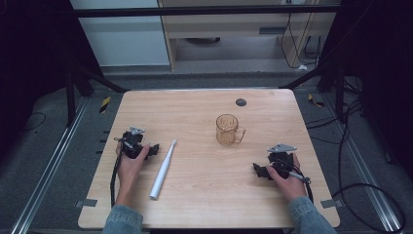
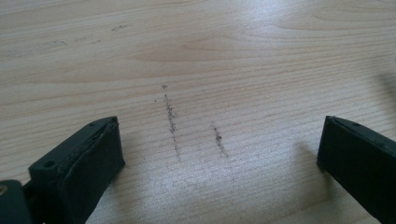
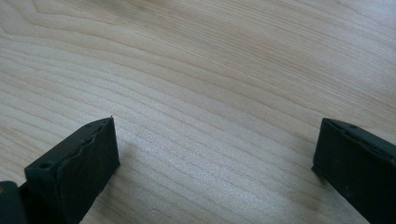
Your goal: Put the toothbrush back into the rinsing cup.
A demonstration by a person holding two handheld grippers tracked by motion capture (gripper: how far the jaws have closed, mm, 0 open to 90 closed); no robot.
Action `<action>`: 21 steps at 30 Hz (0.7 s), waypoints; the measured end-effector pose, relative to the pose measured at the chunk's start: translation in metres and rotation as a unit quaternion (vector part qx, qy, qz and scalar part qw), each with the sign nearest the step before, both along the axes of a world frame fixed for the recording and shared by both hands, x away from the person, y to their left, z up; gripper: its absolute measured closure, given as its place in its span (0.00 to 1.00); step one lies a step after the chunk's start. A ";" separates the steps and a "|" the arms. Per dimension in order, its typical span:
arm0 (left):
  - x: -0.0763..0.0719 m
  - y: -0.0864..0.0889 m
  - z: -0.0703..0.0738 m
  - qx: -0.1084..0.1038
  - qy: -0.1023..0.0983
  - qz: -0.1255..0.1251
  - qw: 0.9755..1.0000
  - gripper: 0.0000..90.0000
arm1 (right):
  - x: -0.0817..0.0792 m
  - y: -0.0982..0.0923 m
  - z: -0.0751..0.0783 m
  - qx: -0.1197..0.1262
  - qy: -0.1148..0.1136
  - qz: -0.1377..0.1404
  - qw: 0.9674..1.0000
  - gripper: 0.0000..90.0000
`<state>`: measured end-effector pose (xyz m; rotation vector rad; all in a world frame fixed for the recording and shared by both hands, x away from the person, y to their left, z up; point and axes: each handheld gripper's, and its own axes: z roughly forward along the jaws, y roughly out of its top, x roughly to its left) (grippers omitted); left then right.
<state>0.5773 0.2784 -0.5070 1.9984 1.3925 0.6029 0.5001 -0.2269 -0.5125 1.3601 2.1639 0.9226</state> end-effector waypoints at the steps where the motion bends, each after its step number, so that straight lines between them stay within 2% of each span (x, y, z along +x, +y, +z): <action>1: 0.000 0.000 0.000 0.000 0.000 0.000 1.000 0.00 | 0.000 0.000 0.000 0.000 0.000 0.000 1.000 0.00; 8: -0.001 0.000 0.000 -0.002 0.001 0.006 1.000 0.00 | 0.000 0.000 0.000 0.000 0.000 -0.002 1.000 0.00; 11: -0.003 0.002 0.005 0.003 0.000 0.013 1.000 0.05 | 0.000 0.000 0.000 0.000 0.000 -0.003 1.000 0.00; 12: -0.008 0.005 0.012 -0.004 -0.012 0.023 1.000 0.04 | 0.000 0.000 0.000 0.000 0.000 -0.003 1.000 0.00; 14: -0.015 0.008 0.020 -0.008 -0.023 0.031 0.999 0.04 | 0.000 0.000 0.000 0.000 0.000 -0.003 1.000 0.00; 18: -0.029 0.011 0.031 -0.017 -0.031 0.029 0.999 0.03 | 0.000 0.000 0.000 0.000 0.000 -0.002 1.000 0.00; 21: -0.034 0.010 0.038 -0.022 -0.028 0.029 0.999 0.03 | 0.000 0.000 0.000 0.000 0.000 -0.003 1.000 0.00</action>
